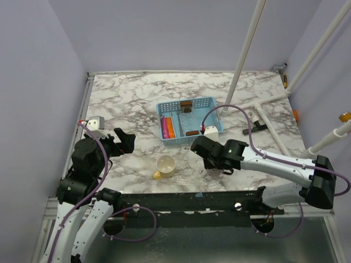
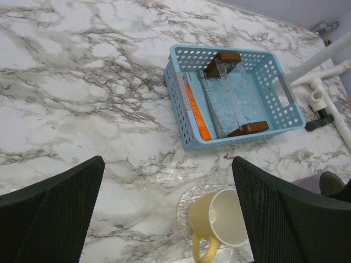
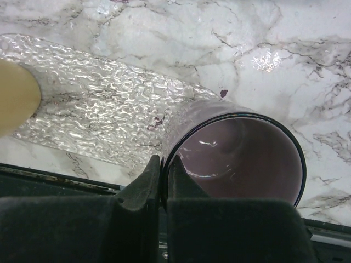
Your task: Prepare toiletry sets of a toothbrush and toothpaste on the tray
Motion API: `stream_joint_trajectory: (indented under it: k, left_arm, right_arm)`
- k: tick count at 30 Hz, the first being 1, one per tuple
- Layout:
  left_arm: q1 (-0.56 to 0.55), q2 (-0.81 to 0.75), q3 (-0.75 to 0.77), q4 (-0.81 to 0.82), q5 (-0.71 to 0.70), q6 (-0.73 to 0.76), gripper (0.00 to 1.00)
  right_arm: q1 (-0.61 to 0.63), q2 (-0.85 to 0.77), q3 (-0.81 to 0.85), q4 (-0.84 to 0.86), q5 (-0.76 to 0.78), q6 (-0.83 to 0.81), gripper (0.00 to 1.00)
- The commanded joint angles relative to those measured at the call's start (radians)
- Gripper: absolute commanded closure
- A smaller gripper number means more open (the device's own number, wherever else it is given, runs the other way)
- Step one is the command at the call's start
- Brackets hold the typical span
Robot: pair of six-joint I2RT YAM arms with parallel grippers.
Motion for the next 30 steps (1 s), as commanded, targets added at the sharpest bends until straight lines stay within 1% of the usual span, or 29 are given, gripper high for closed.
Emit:
stream_joint_trajectory:
  k: [1, 12, 30]
  left_arm:
    - [-0.003, -0.002, -0.006, -0.008, 0.018, 0.010, 0.01]
    - [-0.003, 0.002, -0.007, -0.007, 0.025, 0.010, 0.01]
    - [-0.003, 0.004, -0.007, -0.005, 0.026, 0.010, 0.01]
  right_arm:
    - [0.033, -0.025, -0.031, 0.051, 0.042, 0.069, 0.99]
    - [0.076, 0.011, -0.077, 0.078, 0.065, 0.113, 0.99]
    - [0.079, 0.045, -0.120, 0.113, 0.087, 0.140, 0.99]
